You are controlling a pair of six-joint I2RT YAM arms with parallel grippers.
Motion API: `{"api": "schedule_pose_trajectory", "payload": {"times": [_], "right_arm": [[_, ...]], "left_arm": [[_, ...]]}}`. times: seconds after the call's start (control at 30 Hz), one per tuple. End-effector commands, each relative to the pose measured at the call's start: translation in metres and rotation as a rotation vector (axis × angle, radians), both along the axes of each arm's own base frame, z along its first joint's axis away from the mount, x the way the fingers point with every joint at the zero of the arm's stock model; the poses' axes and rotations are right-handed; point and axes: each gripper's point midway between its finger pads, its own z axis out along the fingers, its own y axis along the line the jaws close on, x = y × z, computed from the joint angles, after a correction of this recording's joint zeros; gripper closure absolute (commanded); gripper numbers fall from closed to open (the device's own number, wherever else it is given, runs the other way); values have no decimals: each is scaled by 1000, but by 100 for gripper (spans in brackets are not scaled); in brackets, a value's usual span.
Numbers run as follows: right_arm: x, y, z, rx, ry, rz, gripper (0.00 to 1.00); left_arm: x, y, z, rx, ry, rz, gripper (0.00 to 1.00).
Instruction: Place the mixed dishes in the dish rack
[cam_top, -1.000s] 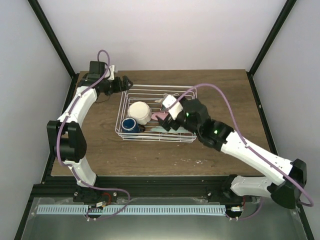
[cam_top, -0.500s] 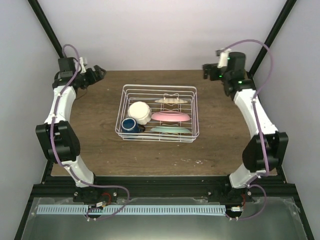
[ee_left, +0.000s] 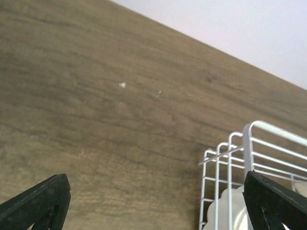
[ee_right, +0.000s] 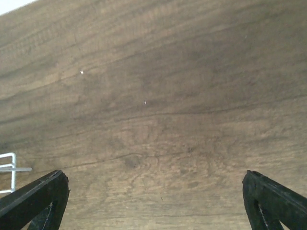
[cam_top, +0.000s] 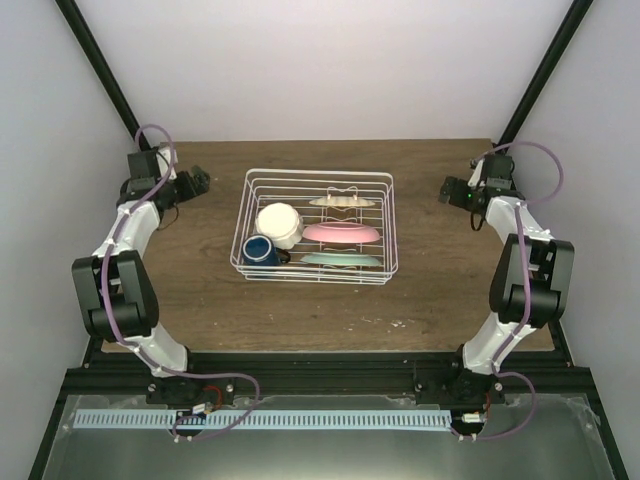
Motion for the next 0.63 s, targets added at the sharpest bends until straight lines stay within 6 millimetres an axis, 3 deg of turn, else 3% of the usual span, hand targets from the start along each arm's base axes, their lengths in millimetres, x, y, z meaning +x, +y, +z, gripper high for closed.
{"api": "schedule_pose_trajectory", "payload": {"times": [0.0, 0.4, 0.6], "right_arm": [[2, 0, -1, -3, -36, -11, 0], [-5, 3, -38, 12, 32, -1, 0], [-7, 3, -44, 9, 46, 4, 0]], "left_arm": [[-5, -2, 9, 35, -101, 20, 0], [-21, -24, -26, 133, -38, -31, 0], [-23, -29, -26, 151, -40, -37, 0]]}}
